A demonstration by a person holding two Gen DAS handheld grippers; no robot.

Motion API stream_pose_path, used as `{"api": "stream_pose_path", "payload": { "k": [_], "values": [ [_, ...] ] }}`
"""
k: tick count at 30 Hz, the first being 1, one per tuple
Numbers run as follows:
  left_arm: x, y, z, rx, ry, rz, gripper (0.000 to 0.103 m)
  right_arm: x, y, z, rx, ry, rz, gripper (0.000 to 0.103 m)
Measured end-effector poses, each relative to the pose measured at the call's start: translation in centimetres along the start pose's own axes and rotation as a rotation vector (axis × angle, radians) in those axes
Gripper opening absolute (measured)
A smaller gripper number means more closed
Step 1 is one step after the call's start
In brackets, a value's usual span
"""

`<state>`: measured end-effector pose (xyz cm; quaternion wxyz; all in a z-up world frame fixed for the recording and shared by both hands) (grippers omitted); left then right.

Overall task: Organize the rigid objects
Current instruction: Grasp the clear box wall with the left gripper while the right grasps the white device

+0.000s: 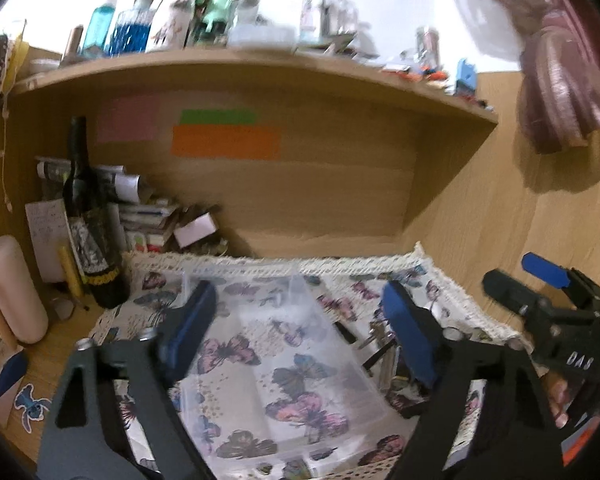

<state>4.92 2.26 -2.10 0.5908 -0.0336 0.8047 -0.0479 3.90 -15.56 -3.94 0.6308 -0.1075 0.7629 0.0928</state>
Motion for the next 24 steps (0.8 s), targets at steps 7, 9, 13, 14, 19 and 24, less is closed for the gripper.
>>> {"api": "stream_pose_path", "payload": {
  "k": [7,9,13,14,19,24],
  "values": [
    [0.5,5.0,3.1,-0.072,0.11,-0.027,0.058,1.2,-1.7,3.2,0.057,0.116,-0.003,0.073],
    [0.8,6.3,4.2,-0.082,0.156,-0.034,0.051,1.6,-2.3,4.2,0.075,0.15,-0.002,0.068],
    [1.7,8.5,6.7,-0.102,0.26,-0.02,0.04,2.5,-3.7,6.0,0.112,0.221,0.012,0.06],
    [2.0,8.8,7.2,-0.101,0.278,-0.017,0.038,2.6,-3.9,6.3,0.116,0.232,0.017,0.059],
    [3.7,10.3,9.9,-0.059,0.407,-0.036,0.029,3.7,-5.2,8.5,0.156,0.319,0.037,0.05],
    [5.2,10.7,11.3,-0.015,0.502,-0.049,0.018,5.4,-6.2,10.2,0.207,0.411,0.043,0.05]
  ]
}}
Point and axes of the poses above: each gripper's, at about its wrist camera, not at the fingertips, and z roughly the way its jaws point, y to its left, x to its underside, the point moved 2 cm from there along z, roughly the way its jaws point, and after that the axes turned 4 degrees about -y, right-handed, at the moved point
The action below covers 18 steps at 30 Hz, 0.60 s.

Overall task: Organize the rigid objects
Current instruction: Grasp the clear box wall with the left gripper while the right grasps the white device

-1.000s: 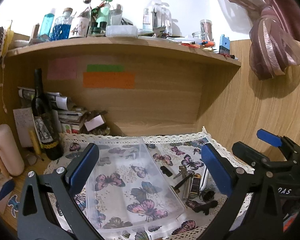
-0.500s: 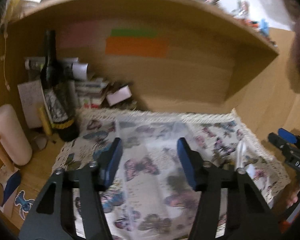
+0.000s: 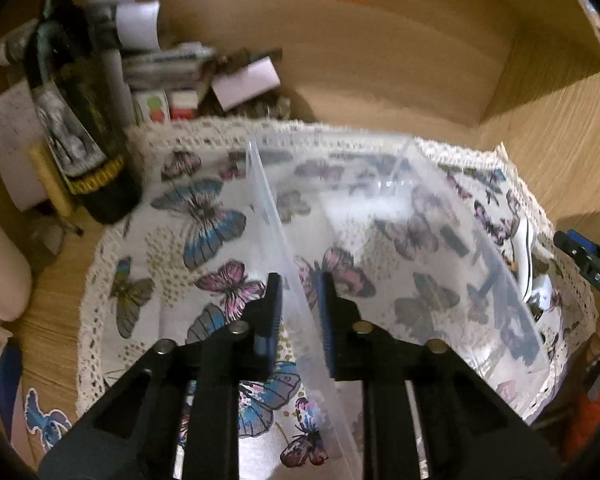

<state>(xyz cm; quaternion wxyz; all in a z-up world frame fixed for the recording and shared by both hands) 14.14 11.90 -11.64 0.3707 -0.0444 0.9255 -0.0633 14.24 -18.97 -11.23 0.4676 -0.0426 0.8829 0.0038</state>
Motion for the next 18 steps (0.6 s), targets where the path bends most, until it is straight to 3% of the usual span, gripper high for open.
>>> {"api": "stream_pose_path", "payload": {
  "k": [4,18],
  "values": [
    [0.1,-0.3,0.4,0.01,0.014,0.019,0.018,0.5,-0.7,1.8,0.017,0.074,0.023,0.05],
    [-0.1,0.0,0.6,0.036,-0.009,0.03,0.018,0.4,-1.2,7.6,-0.086,0.306,0.113,0.05]
  ]
}}
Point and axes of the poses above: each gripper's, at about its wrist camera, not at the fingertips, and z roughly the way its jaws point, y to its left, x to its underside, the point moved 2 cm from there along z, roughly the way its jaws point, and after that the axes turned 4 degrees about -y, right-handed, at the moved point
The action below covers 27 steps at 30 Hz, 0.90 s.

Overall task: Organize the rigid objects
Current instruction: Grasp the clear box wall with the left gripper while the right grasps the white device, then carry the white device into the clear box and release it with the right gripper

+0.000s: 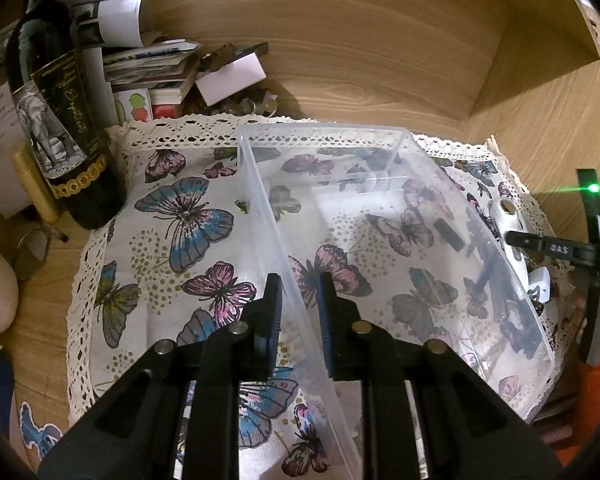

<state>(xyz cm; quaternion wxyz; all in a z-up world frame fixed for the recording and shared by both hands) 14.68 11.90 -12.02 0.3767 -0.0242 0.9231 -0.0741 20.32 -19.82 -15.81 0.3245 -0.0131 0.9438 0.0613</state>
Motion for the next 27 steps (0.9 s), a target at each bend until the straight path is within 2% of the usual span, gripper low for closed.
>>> {"api": "stream_pose_path", "payload": {
  "k": [2,6,8,10,13,19,23,27],
  "values": [
    [0.0,0.0,0.0,0.003,-0.002,0.004,0.019,-0.3,0.3,0.7,-0.003,0.026,-0.008,0.05],
    [0.1,0.0,0.0,0.006,-0.006,0.01,0.019,-0.4,1.6,2.0,0.069,0.052,-0.084,0.05],
    [0.1,0.0,0.0,0.005,-0.008,0.011,0.019,-0.5,2.1,2.0,0.092,0.041,-0.109,0.044],
    [0.0,0.0,0.0,0.004,-0.008,0.012,0.019,-0.5,2.3,1.9,0.085,0.034,-0.116,0.032],
    [0.0,-0.1,-0.1,-0.001,-0.01,0.016,0.019,-0.3,2.7,1.3,0.101,0.0,-0.13,0.03],
    [0.0,-0.2,-0.1,-0.009,-0.01,0.028,0.019,-0.7,4.1,-2.2,0.067,-0.101,-0.135,0.03],
    [0.0,-0.4,-0.1,-0.014,-0.014,0.035,0.019,-1.7,5.5,-4.9,0.019,-0.172,-0.153,0.03],
    [0.1,-0.4,-0.2,-0.017,-0.018,0.04,0.019,-2.5,8.6,-7.4,-0.023,-0.242,-0.213,0.03]
  ]
}}
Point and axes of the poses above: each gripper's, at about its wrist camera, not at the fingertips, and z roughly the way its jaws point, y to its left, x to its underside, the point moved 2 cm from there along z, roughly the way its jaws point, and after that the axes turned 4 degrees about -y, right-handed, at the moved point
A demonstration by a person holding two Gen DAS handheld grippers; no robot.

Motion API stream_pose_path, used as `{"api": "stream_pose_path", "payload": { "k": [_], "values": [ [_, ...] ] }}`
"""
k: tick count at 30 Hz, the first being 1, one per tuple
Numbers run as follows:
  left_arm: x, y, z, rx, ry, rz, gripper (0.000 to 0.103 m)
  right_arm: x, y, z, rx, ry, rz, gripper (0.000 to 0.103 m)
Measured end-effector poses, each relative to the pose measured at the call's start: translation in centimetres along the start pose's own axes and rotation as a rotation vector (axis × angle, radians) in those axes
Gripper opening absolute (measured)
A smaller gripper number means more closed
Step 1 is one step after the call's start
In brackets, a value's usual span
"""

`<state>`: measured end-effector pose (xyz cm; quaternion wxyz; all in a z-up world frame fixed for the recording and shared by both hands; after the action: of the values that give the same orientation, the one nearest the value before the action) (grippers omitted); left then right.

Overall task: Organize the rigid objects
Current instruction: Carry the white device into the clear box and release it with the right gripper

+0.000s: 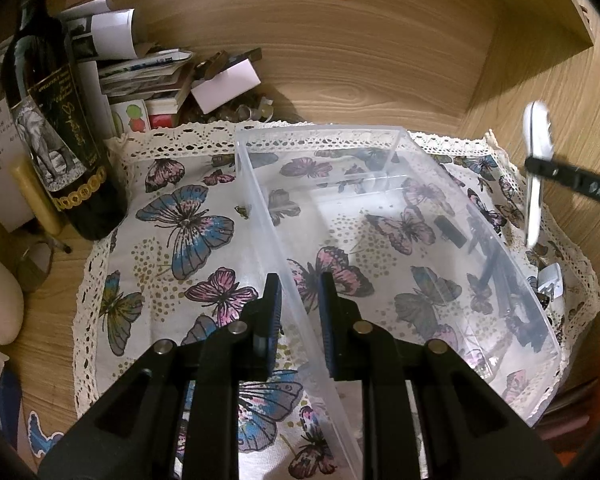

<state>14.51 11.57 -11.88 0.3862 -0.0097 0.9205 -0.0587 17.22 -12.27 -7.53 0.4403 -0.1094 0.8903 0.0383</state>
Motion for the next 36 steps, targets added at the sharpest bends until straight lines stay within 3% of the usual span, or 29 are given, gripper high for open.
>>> {"api": "stream_pose_path", "payload": {
  "k": [8,15,21,25,36],
  "values": [
    [0.1,-0.1,-0.1,-0.003,-0.01,0.005,0.019,-2.4,5.7,-2.0,-0.116,-0.086,-0.105,0.03],
    [0.1,0.0,-0.1,0.002,-0.016,0.004,0.019,-2.8,9.3,-2.2,-0.188,-0.103,-0.163,0.03],
    [0.2,-0.1,-0.2,0.007,-0.021,0.003,0.019,-1.8,11.9,-0.2,-0.234,-0.025,-0.218,0.03],
    [0.2,-0.1,-0.2,0.012,-0.023,0.002,0.019,-0.7,13.2,2.4,-0.26,0.076,-0.249,0.03],
    [0.2,-0.1,-0.1,0.019,-0.025,-0.001,0.019,1.4,15.4,6.2,-0.239,0.237,-0.357,0.031]
  ]
}}
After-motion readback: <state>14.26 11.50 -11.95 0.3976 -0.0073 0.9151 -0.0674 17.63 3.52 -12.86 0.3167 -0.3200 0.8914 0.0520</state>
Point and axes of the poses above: each gripper's, at about its wrist camera, not at the fingertips, and z roughly the way its jaws point, y to its left, x to its underside, the point moved 2 cm from there along z, roughly the way its jaws point, and after that the axes turned 4 degrees about -y, right-handed, at the moved point
